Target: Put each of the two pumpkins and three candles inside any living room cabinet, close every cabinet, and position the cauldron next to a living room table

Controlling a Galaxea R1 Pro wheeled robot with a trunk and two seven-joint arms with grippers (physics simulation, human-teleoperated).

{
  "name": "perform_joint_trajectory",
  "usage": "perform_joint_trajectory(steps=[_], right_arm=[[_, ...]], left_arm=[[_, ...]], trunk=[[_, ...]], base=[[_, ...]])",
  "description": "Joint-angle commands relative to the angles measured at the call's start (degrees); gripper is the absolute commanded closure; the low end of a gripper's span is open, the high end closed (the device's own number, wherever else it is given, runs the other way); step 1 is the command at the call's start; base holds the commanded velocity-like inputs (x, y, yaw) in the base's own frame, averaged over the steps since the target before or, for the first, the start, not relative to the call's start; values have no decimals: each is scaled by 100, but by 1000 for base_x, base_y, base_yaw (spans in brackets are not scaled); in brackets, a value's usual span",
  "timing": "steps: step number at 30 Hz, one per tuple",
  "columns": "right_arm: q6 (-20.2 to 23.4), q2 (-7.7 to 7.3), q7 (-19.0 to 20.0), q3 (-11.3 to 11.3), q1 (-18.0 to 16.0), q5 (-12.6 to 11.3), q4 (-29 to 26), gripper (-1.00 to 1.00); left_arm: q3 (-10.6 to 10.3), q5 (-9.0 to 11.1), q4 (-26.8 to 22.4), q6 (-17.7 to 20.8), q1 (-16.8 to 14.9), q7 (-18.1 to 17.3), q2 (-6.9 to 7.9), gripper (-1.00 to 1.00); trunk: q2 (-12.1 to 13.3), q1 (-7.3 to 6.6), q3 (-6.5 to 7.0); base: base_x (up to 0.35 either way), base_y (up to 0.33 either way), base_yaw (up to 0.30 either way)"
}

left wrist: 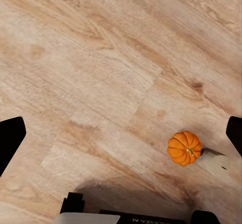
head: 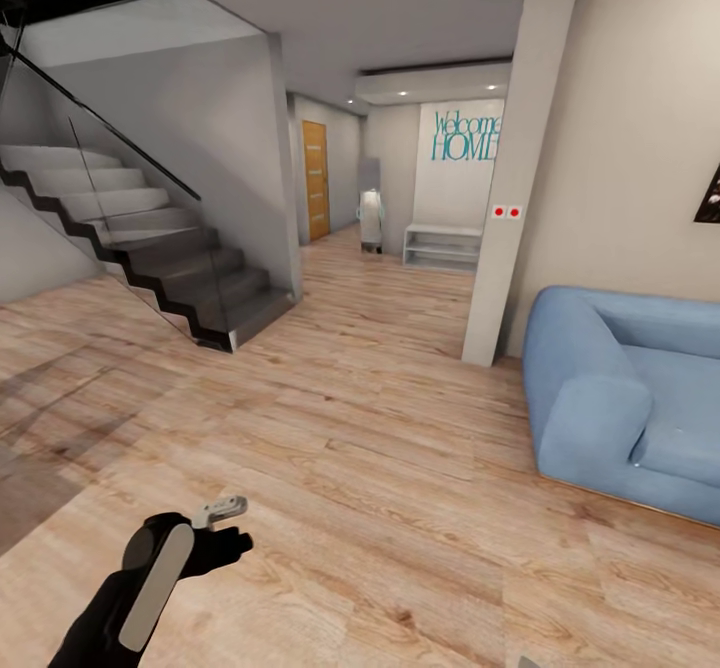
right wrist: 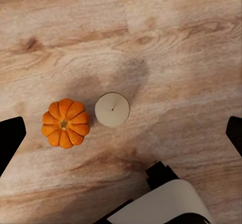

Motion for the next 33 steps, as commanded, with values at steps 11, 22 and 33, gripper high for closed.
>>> perform_joint_trajectory(steps=[11, 22, 33], right_arm=[[41, 9, -25, 84, -14, 44, 9, -100], [50, 269, 270, 61, -25, 971, 80, -100], [41, 283, 289, 38, -108, 1008, 461, -100]], left_arm=[[-43, 57, -190, 20, -3, 60, -223, -100], [-44, 55, -196, 21, -4, 60, -261, -100], [-28, 55, -196, 21, -3, 60, -253, -100]], trunk=[[-447, 242, -205], [-888, 484, -402], [-1329, 726, -600]], base=[[0, 0, 0], [0, 0, 0], [0, 0, 0]])
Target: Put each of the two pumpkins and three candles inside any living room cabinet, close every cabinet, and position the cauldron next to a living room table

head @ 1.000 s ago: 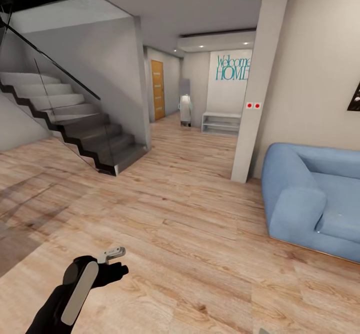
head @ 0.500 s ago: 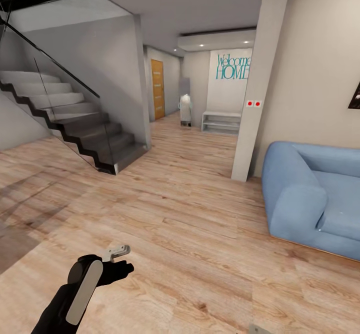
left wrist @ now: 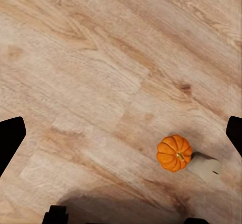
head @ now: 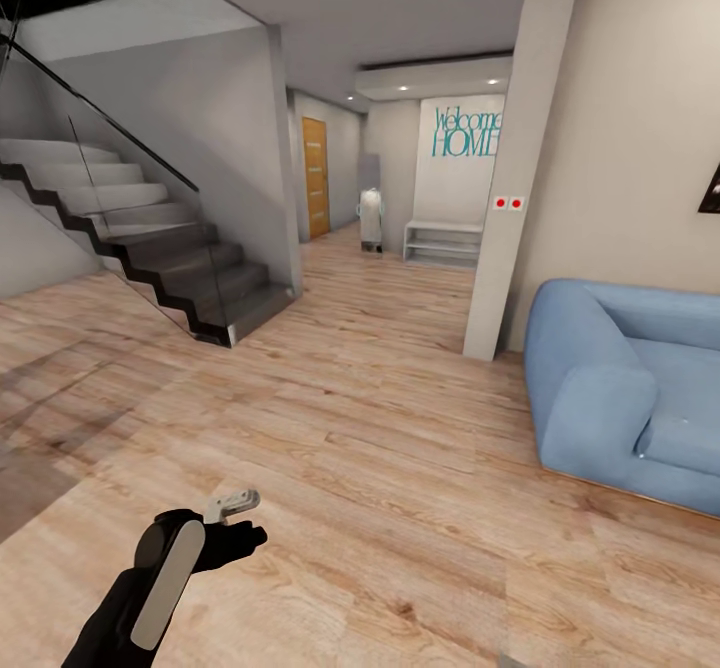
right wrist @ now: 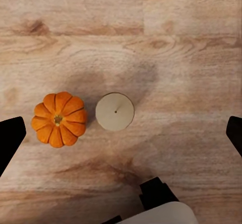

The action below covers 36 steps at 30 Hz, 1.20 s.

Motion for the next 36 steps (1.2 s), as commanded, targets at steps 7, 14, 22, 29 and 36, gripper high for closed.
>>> perform_joint_trajectory(steps=[7, 14, 22, 29, 36], right_arm=[[20, -7, -43, 27, -7, 3, 7, -100], [14, -10, -43, 32, -7, 2, 8, -100], [13, -20, -40, 25, -7, 1, 9, -100], [15, -38, -35, 19, -7, 3, 9, -100], [37, -69, 55, 16, -16, -3, 9, -100]], left_arm=[[9, 58, -5, 18, -4, 60, 14, -100], [-19, 58, -5, 19, -4, 60, 2, -100], [-20, 58, -19, 19, -4, 60, 2, -100], [-21, 58, -22, 19, -4, 60, 1, -100], [-25, 58, -16, 12, -4, 60, -7, -100]], trunk=[[-286, 154, -132], [-566, 308, -258], [-887, 484, -401], [-1168, 637, -527], [-1449, 791, -653]], base=[[0, 0, 0], [0, 0, 0], [0, 0, 0], [0, 0, 0], [0, 0, 0]])
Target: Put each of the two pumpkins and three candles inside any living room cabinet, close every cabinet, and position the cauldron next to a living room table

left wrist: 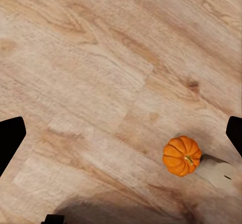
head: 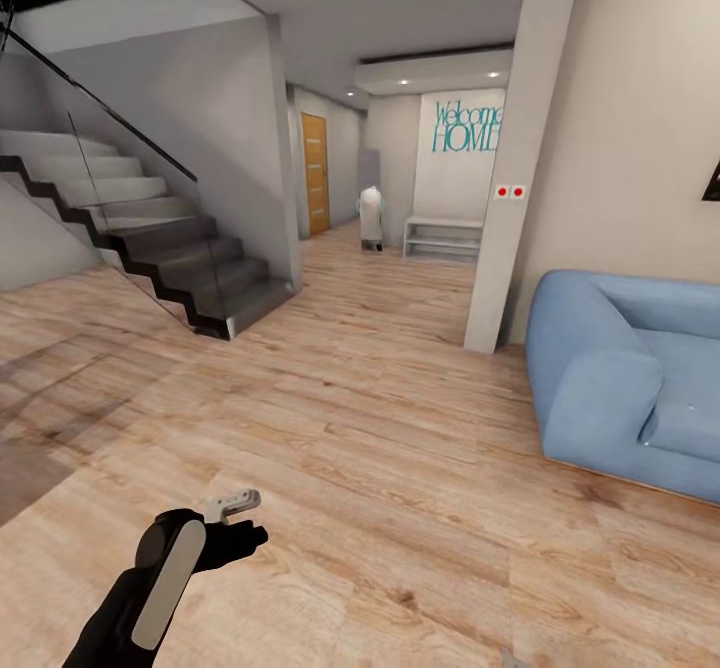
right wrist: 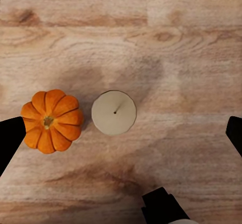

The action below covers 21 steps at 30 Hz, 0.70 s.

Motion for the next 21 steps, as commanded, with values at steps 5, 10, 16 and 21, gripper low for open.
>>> perform_joint_trajectory(steps=[5, 10, 16, 21], right_arm=[[38, -19, -35, 43, -5, -22, -14, -100], [33, -36, -33, 36, -5, -24, 0, -100], [13, -49, -25, 31, -5, -26, 53, -100], [-3, -139, -23, 19, -47, -30, 224, -100]], left_arm=[[4, 64, -5, 14, -3, 60, 11, -100], [-3, 66, -7, 17, -4, 60, 8, -100], [-1, 62, -11, 18, -3, 60, 10, -100], [0, 62, -11, 18, -4, 60, 13, -100]], trunk=[[-205, 110, -96], [-406, 220, -186], [-646, 352, -294], [-847, 461, -383]], base=[[0, 0, 0], [0, 0, 0], [0, 0, 0], [0, 0, 0]])
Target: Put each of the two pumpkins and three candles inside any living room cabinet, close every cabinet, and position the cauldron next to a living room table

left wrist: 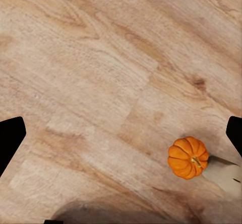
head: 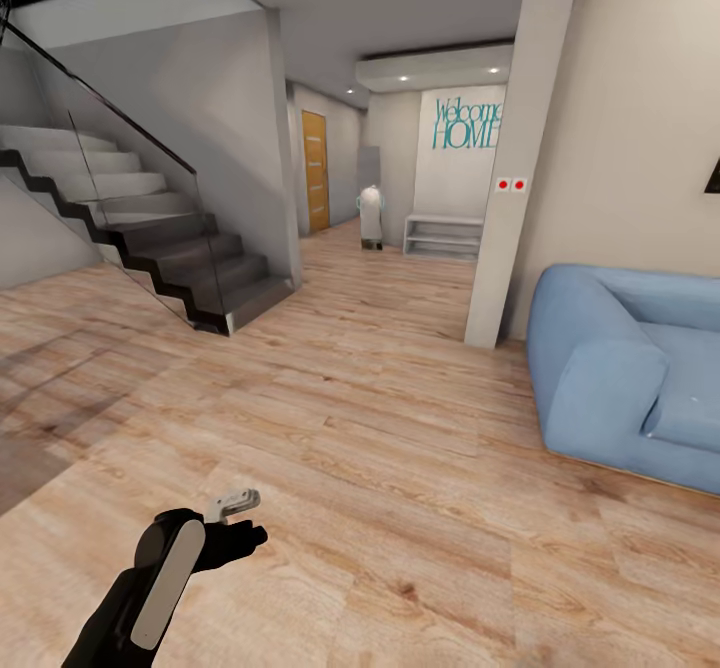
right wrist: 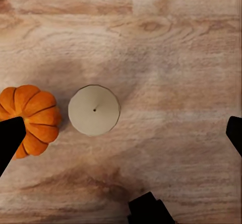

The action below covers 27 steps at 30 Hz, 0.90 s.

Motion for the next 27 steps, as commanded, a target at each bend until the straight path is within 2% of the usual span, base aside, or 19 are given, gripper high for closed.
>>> perform_joint_trajectory(steps=[1, 5, 9, 12, 13, 14, 15, 16, 17, 18, 19, 20, 22, 24, 25, 26, 27], right_arm=[[35, -25, -46, 46, -30, -19, 19, -100], [34, -38, -46, 45, -70, -19, 105, -100], [27, -40, -48, 45, -82, -20, 129, -100], [26, -41, -47, 45, -85, -20, 135, -100], [25, -41, -45, 45, -85, -20, 135, -100], [25, -41, -45, 45, -85, -18, 135, -100], [25, -41, -44, 45, -85, -17, 135, -100], [25, -38, -43, 45, -86, -13, 136, -100], [27, -36, -43, 45, -87, -12, 136, -100], [30, -30, -44, 45, -121, -12, 136, -100], [35, -18, -45, 45, -167, -14, 139, -100], [38, -8, -45, 45, -191, -15, 144, -100], [75, 27, -48, 45, -292, -11, 156, -100], [153, 43, -50, 46, -408, -27, 159, -100], [350, 53, -52, 46, -589, -51, 165, -100], [434, 55, -54, 45, -648, -57, 166, -100], [697, 60, -60, 45, -807, -69, 168, -100]], left_arm=[[-11, 57, -5, 10, -5, 60, 5, -100], [10, 60, -34, 14, -4, 60, 11, -100], [29, 115, -372, 29, -4, 60, 41, -100], [56, 581, -545, 34, -3, 60, 110, -100], [70, 742, -562, 34, -3, 60, 208, -100], [75, 813, -569, 34, -3, 60, 261, -100], [82, 963, -578, 34, -3, 60, 377, -100], [94, 1350, -587, 34, -3, 60, 644, -100], [97, 1588, -590, 34, -3, 60, 809, -100], [98, 1967, -592, 34, -3, 60, 1128, -100], [92, 2219, -592, 34, -3, 60, 1360, -100], [89, 2347, -593, 34, -5, 60, 1472, -100], [72, 2847, -593, 34, -5, 60, 1868, -100], [60, 3118, -594, 34, -4, 60, 2075, -100], [48, 3271, -594, 34, -4, 60, 2203, -100], [43, 3304, -594, 34, -4, 60, 2229, -100], [31, 3369, -594, 34, -3, 60, 2280, -100]], trunk=[[-44, 22, -24], [-205, 110, -96], [-365, 198, -168], [-486, 264, -222], [-526, 286, -240], [-566, 308, -258], [-606, 329, -276], [-646, 351, -294], [-686, 373, -312], [-726, 395, -330], [-766, 417, -347], [-807, 439, -365], [-887, 483, -401], [-967, 527, -437], [-1007, 549, -455], [-1047, 571, -473], [-1087, 593, -491]], base=[[0, 0, 0], [0, 0, 0], [0, 0, 0], [0, 0, 0], [0, 0, 0], [0, 0, 0], [0, 0, 0], [0, 0, 0], [0, 0, 0], [0, 0, 0], [0, 0, 0], [0, 0, 0], [0, 0, 0], [0, 0, 0], [0, 0, 0], [0, 0, 0], [0, 0, 0]])
